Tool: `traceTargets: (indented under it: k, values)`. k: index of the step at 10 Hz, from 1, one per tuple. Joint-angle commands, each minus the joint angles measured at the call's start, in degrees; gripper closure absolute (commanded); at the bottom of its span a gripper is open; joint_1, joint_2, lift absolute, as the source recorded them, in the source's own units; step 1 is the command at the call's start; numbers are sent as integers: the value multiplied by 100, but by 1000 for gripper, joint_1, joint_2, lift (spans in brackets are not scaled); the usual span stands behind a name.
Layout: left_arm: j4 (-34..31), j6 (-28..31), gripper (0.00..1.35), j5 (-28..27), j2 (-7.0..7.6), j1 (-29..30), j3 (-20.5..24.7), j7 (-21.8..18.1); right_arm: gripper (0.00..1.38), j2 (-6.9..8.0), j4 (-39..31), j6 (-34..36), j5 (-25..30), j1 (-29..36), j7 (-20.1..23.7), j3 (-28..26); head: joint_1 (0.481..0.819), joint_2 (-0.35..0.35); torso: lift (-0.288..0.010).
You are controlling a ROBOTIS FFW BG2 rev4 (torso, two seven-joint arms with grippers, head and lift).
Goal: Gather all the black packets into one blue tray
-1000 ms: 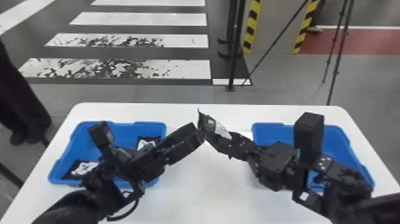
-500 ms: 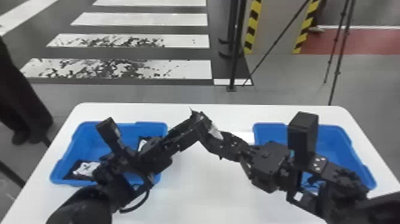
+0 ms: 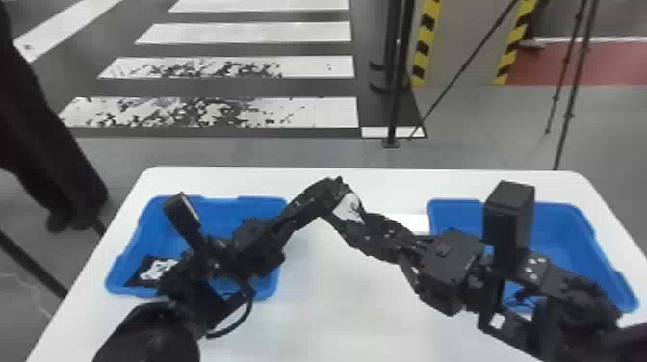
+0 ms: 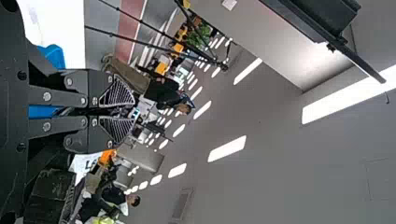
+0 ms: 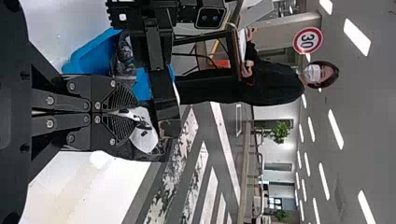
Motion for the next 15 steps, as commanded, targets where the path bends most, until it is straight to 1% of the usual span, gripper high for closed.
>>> traceTargets:
  k: [1,2,3,4,5,6,7,8,9,10,11,12,13,14,15]
  values:
    - [-7,38,1202,13,4,-2,2,-30,892,8,127,-229,-219,6,-2,-2,695,56,-110]
    - [-7,-61,1204,24,4,-2,2,-74,897,17,113,-257,-231,20,-2,-36,695,61,-110]
    - [-7,-300,1204,-10,4,12,36,-83,720,26,141,-257,-345,91,-11,-116,695,62,-110]
    - [-7,-454,1204,-170,4,26,208,-118,410,78,183,-356,-357,189,-11,-345,695,65,-110]
    - [-21,-539,1204,-227,30,40,345,-162,200,122,211,-539,-414,372,-20,-619,695,65,-110]
    - [-21,-595,1204,-273,57,111,527,-197,93,184,281,-679,-562,569,-37,-893,695,61,-110]
    - [-21,-637,1204,-478,92,195,836,-258,104,281,380,-862,-779,836,-72,-1236,695,53,-110]
    - [-21,-679,1204,-764,136,279,1179,-302,104,386,380,-947,-848,1117,-99,-1556,695,48,-110]
    - [-21,-736,1204,-1084,189,336,1522,-346,105,456,394,-1003,-905,1328,-125,-1796,695,48,-110]
    - [-21,-764,1204,-1541,224,336,1887,-346,105,509,380,-1017,-928,1525,-116,-2001,695,52,-110]
    - [-7,-778,1202,-2158,250,308,2287,-346,105,527,394,-1017,-974,1638,-116,-2093,695,62,-110]
    - [21,-722,1202,-2649,312,251,2538,-302,107,535,394,-1017,-985,1736,-116,-2139,695,84,-110]
    - [246,-806,1190,-2603,356,181,2584,-214,107,553,394,-1017,-1042,1806,-116,-2230,695,117,-110]
    - [359,-679,660,-2569,356,209,2676,-48,107,650,422,-1031,-1168,1975,-169,-2481,695,133,-110]
    - [359,-581,96,-2661,312,350,2824,-12,104,782,267,-1157,-1248,2228,-327,-2733,695,148,-110]
